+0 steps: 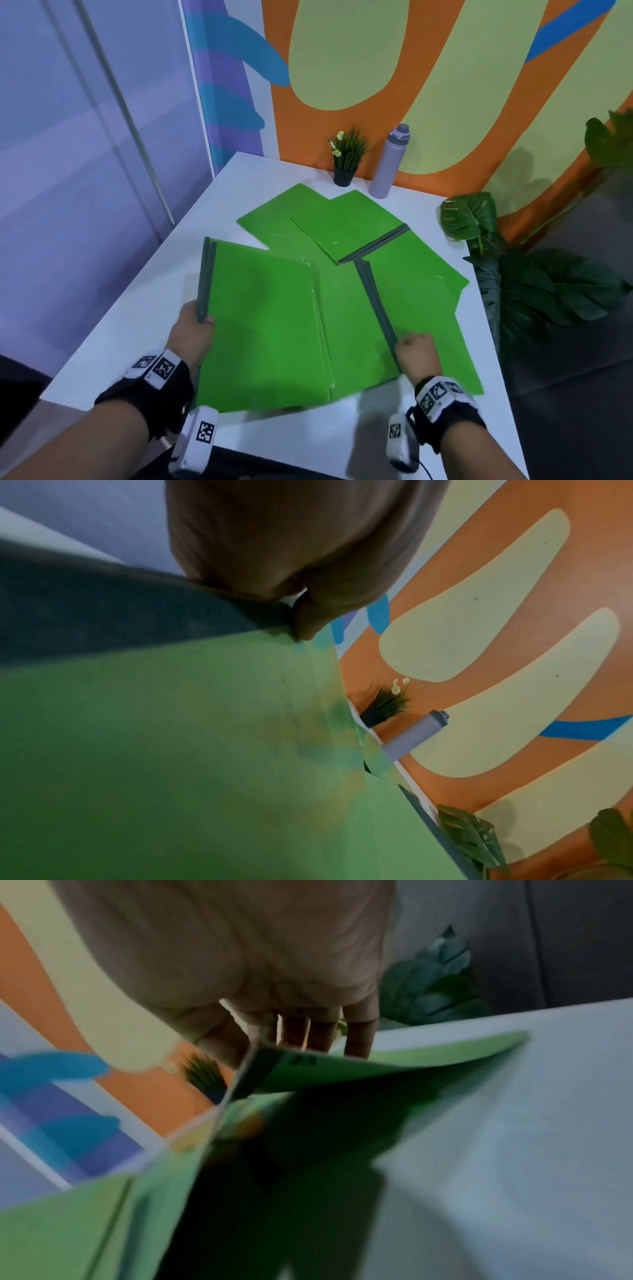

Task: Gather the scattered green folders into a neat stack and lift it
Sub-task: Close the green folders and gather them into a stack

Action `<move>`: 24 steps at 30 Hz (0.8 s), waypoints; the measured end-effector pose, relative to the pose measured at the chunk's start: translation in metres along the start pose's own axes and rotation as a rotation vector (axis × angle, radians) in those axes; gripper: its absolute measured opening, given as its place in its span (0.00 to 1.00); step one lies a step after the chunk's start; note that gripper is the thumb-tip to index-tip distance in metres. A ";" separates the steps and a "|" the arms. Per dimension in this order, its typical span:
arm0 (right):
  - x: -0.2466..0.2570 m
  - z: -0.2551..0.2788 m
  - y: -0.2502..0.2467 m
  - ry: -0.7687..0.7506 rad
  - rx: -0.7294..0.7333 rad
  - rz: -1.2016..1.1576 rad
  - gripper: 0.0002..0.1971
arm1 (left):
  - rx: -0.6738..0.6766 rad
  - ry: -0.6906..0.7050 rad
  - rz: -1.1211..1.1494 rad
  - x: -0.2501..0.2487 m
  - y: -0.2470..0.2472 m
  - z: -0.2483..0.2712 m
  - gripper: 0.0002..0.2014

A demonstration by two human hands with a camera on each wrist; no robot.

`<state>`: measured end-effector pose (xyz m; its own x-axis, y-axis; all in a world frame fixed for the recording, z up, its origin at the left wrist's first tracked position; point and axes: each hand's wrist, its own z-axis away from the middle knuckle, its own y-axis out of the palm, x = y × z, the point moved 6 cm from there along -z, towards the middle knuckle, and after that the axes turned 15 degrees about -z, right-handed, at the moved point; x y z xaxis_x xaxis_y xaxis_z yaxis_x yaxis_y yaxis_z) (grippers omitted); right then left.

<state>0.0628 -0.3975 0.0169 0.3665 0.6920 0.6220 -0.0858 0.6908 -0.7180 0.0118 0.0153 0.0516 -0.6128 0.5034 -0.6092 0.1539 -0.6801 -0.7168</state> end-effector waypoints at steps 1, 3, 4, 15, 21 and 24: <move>0.018 0.003 -0.014 -0.052 -0.053 -0.127 0.13 | -0.028 0.025 0.002 -0.005 -0.007 -0.002 0.23; 0.055 0.017 -0.040 -0.151 -0.155 -0.359 0.13 | -0.092 0.092 0.002 -0.019 -0.023 -0.003 0.29; 0.075 0.027 -0.052 -0.215 -0.199 -0.445 0.11 | -0.111 0.135 0.010 -0.027 -0.030 -0.001 0.32; 0.182 0.122 0.043 -0.665 0.196 -0.240 0.07 | 0.135 0.185 0.531 -0.065 -0.004 0.035 0.24; 0.161 0.120 0.108 -0.714 0.471 -0.138 0.15 | 0.035 0.113 0.370 -0.037 -0.014 0.026 0.32; 0.135 0.051 0.101 -0.516 0.350 -0.158 0.12 | -0.004 0.102 0.364 -0.021 -0.032 0.016 0.27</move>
<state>0.0565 -0.2237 0.0442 -0.0855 0.5283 0.8448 -0.3968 0.7597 -0.5152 0.0071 0.0181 0.0925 -0.4371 0.2793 -0.8549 0.3507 -0.8224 -0.4480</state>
